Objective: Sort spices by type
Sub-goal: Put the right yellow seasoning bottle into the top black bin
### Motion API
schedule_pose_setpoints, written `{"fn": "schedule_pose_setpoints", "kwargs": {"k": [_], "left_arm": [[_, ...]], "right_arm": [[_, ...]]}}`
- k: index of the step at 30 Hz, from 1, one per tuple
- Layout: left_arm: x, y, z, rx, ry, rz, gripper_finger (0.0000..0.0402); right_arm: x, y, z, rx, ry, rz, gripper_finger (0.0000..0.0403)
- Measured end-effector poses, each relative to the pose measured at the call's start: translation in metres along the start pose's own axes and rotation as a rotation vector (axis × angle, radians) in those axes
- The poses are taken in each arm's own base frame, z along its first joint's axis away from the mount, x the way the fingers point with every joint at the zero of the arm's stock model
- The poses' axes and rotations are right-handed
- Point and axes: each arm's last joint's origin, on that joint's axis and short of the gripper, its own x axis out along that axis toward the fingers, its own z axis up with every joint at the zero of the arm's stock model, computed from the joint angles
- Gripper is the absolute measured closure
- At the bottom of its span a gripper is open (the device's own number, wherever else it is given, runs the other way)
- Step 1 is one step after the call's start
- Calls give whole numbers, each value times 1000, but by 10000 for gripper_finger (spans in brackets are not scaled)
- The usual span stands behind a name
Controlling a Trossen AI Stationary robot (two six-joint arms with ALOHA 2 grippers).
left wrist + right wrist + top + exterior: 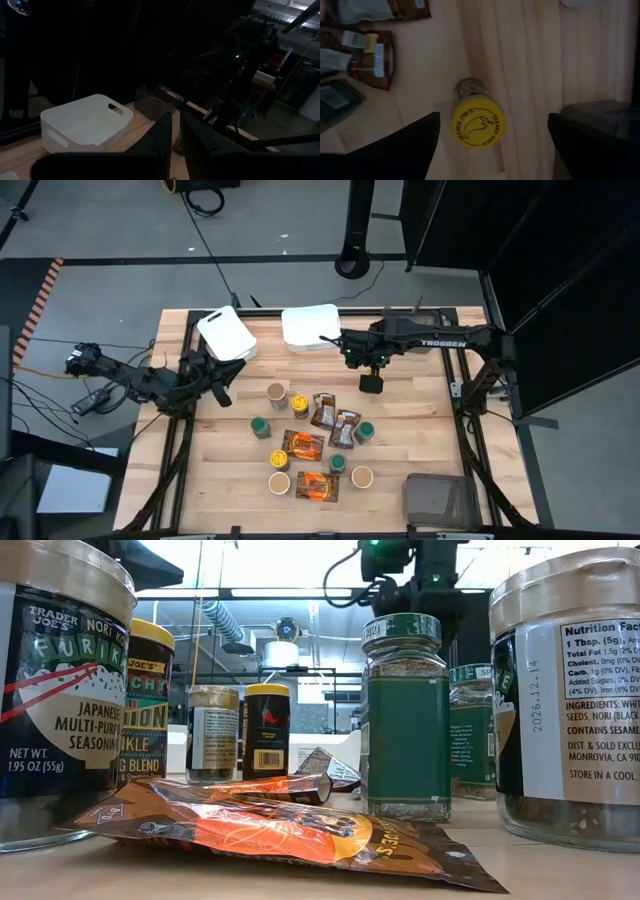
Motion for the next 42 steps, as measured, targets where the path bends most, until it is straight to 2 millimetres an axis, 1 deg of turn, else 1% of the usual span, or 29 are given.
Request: {"fn": "schedule_pose_setpoints", "kwargs": {"k": [5,11,14,16,24,27,34,42], "left_arm": [[0,0,0,2,3,1,361],[0,0,0,2,3,1,361],[0,0,0,5,3,2,361],[0,0,0,5,3,2,361],[0,0,-1,5,9,-13,361],[0,0,-1,5,9,-13,361],[0,0,-1,6,9,-13,361],[0,0,-1,7,9,-13,361]], "right_arm": [[7,-6,-12,48,-19,-4,23],[-3,-2,-16,37,-110,-24,27],[-3,-5,-16,44,-111,-29,27],[0,-5,-18,44,-90,-23,25],[28,0,-28,59,-22,-1,27],[33,0,-30,65,-18,-1,27],[35,0,-25,76,-75,1,28],[40,1,-25,69,-79,31,28]]}}
